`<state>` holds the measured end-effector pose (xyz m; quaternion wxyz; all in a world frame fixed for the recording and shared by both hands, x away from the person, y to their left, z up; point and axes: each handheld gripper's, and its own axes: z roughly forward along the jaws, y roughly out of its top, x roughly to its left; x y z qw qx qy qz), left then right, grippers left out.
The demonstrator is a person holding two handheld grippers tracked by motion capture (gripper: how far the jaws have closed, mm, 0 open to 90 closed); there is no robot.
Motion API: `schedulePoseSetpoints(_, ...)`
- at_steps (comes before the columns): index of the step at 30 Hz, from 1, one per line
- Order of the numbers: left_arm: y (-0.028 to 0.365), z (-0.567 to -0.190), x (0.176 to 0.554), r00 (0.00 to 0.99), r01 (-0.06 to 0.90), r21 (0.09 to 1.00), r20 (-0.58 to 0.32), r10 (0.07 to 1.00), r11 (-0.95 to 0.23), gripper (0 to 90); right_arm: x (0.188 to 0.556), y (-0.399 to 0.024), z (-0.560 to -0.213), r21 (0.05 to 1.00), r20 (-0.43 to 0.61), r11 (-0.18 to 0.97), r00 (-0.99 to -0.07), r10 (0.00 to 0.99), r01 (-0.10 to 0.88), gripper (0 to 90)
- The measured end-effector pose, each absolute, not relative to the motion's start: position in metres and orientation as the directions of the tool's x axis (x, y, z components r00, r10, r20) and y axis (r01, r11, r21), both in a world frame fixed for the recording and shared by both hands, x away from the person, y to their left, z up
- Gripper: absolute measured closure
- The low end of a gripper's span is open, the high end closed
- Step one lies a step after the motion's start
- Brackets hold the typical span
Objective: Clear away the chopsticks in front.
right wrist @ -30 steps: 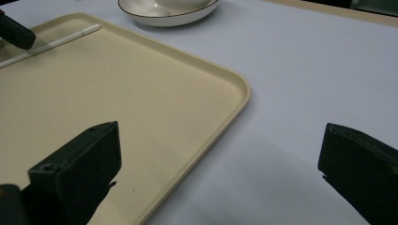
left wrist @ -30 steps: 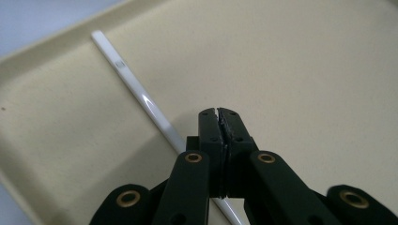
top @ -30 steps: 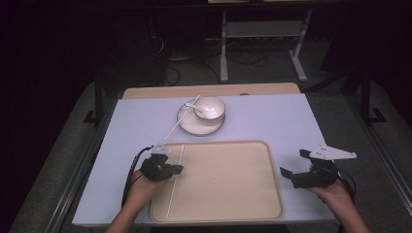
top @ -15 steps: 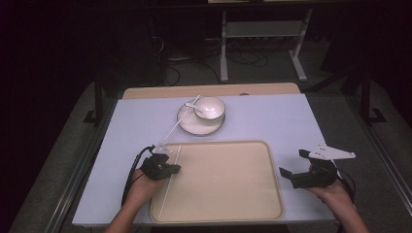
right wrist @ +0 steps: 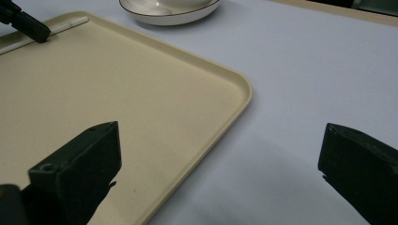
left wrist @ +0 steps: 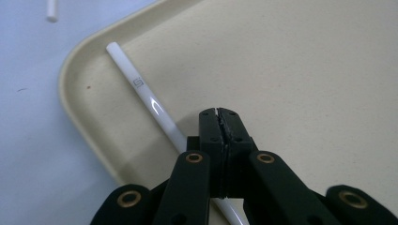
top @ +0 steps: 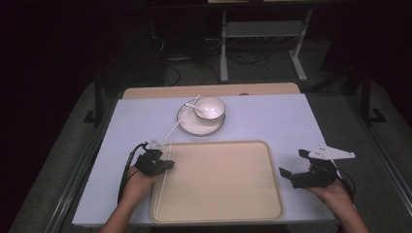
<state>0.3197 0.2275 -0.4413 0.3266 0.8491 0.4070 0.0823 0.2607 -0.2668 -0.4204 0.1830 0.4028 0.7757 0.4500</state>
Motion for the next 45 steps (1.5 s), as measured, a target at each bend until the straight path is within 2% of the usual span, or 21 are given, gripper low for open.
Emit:
schedulePoseSetpoints(16,0.231,-0.442,0.323,0.651,0.64,0.629,-0.137,0.747,-0.442,86.7,0.261,-0.266,-0.421,0.845,0.077,0.274,-0.612,0.787,0.459,0.0)
schedulePoseSetpoints(20,0.231,-0.439,0.323,0.65,0.639,0.64,-0.153,0.745,-0.426,83.9,0.261,-0.266,-0.421,0.845,0.077,0.275,-0.613,0.787,0.459,0.0)
schedulePoseSetpoints(27,0.229,-0.432,0.323,0.665,0.624,0.66,-0.166,0.728,-0.419,71.0,0.261,-0.266,-0.421,0.845,0.075,0.275,-0.612,0.787,0.458,0.0)
schedulePoseSetpoints(39,0.229,-0.413,0.333,0.69,0.593,0.674,-0.144,0.71,-0.44,43.1,0.261,-0.266,-0.42,0.845,0.076,0.274,-0.608,0.79,0.46,0.0)
schedulePoseSetpoints(45,0.229,-0.406,0.342,0.694,0.588,0.678,-0.141,0.706,-0.442,36.8,0.26,-0.266,-0.42,0.845,0.075,0.272,-0.606,0.792,0.46,0.0)
